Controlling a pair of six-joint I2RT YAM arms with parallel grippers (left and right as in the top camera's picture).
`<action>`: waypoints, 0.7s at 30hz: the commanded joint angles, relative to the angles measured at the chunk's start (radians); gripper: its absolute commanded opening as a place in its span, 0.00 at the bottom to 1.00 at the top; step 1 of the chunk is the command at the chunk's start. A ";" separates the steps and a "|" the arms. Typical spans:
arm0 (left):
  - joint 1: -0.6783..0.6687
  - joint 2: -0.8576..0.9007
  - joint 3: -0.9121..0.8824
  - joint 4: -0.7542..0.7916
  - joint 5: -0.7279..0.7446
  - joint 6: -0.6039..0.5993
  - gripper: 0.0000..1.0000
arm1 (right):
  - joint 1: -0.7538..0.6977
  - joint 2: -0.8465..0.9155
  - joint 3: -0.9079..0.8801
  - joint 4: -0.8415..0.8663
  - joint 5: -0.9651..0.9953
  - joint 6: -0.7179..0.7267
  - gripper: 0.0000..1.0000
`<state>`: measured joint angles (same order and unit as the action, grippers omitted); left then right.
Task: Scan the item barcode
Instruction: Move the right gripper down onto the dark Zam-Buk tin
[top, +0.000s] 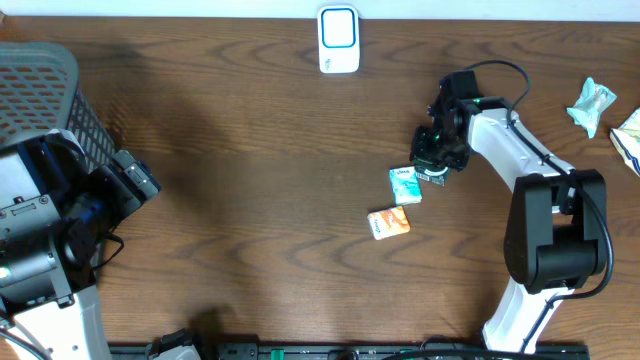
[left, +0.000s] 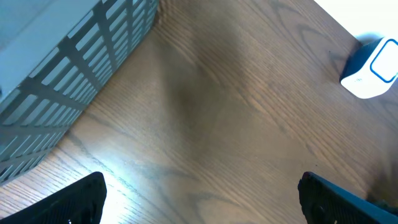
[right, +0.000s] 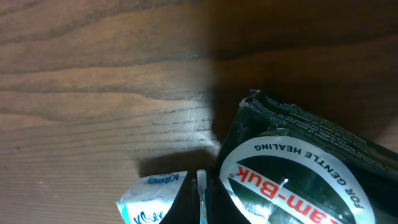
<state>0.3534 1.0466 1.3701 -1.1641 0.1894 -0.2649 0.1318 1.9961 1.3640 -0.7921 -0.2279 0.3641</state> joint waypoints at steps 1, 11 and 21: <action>0.005 0.000 0.016 -0.002 0.009 -0.002 0.98 | 0.004 0.012 -0.033 -0.051 0.118 0.018 0.01; 0.005 0.000 0.016 -0.002 0.009 -0.002 0.98 | -0.017 0.003 0.108 -0.237 0.344 0.016 0.01; 0.005 0.000 0.016 -0.002 0.009 -0.002 0.98 | -0.025 0.003 0.172 -0.455 0.302 -0.114 0.02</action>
<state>0.3534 1.0466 1.3701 -1.1641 0.1894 -0.2649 0.1143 1.9942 1.5063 -1.2049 0.0917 0.3168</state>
